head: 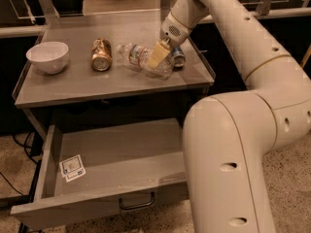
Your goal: Pick water bottle from top drawer and place on counter
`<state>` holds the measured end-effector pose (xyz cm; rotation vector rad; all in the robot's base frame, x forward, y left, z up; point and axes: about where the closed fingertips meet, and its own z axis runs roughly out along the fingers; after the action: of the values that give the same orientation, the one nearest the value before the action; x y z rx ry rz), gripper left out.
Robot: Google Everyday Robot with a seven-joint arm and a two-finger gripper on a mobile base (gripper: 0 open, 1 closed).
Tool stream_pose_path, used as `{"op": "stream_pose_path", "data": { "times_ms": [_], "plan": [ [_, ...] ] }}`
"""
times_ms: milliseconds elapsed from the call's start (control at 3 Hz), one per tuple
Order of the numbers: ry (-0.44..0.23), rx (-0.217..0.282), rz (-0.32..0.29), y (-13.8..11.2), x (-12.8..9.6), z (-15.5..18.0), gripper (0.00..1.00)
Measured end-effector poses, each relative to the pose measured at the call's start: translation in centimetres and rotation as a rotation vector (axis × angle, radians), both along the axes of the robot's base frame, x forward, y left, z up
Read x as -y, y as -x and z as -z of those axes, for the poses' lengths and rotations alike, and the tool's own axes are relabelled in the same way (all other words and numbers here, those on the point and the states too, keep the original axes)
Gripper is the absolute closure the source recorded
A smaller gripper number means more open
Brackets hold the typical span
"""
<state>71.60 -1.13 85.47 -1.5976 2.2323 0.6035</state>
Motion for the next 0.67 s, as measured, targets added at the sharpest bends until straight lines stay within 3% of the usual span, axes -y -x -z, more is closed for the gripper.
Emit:
{"op": "stream_pose_path", "data": {
  "times_ms": [667],
  "plan": [
    [-0.035, -0.028, -0.014, -0.36, -0.4, 1.01, 1.0]
  ]
}}
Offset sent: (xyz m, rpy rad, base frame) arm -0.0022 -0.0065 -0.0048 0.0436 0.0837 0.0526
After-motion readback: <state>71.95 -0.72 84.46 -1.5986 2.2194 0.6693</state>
